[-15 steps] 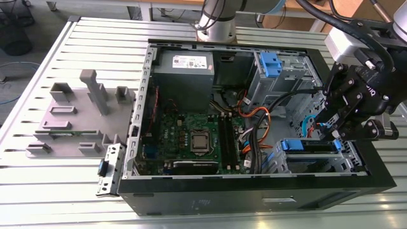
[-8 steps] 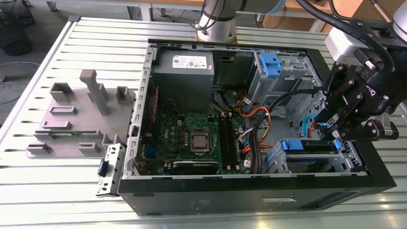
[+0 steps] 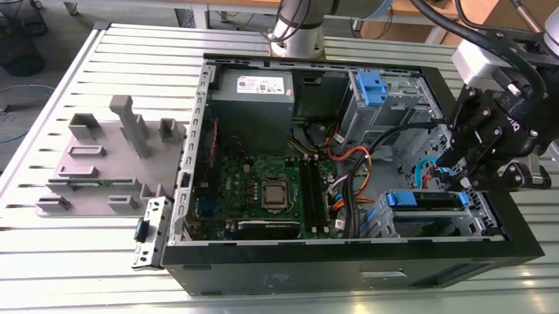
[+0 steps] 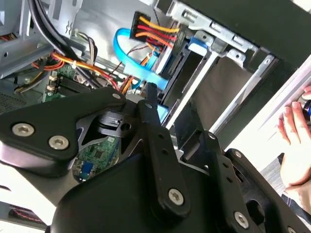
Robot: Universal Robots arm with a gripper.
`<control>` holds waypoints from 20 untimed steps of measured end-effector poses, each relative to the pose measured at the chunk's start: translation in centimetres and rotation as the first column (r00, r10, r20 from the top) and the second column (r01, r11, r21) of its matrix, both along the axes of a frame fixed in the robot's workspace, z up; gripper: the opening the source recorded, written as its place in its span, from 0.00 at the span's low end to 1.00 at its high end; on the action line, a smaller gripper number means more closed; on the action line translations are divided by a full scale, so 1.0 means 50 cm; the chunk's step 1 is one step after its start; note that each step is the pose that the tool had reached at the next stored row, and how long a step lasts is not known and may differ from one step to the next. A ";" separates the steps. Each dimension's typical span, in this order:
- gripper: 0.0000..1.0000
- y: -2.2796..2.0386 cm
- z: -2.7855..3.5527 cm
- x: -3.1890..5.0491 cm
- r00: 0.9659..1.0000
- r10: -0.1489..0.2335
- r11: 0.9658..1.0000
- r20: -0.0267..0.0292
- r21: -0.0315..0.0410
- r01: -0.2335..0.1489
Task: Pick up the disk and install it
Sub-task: 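Insert the first disk wire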
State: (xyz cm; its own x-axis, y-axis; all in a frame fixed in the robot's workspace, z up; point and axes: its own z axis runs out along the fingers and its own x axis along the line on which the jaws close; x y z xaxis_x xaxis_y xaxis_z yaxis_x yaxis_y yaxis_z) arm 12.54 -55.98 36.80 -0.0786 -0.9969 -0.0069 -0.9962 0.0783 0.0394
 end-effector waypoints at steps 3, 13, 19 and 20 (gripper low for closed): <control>0.42 0.0008 -0.009 0.008 1.000 0.000 1.000 0.000 0.000 0.000; 0.42 0.0010 -0.030 0.022 1.000 0.000 1.000 -0.004 -0.010 0.000; 0.42 0.0011 -0.034 0.022 1.000 0.000 1.000 -0.004 -0.012 0.000; 0.42 0.0011 -0.034 0.022 1.000 0.000 1.000 -0.004 -0.012 0.000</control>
State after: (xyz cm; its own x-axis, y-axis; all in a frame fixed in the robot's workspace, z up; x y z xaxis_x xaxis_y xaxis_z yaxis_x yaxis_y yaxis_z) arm 13.64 -55.92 35.12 -0.0786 -0.9969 0.0051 -0.9960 0.0787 0.0428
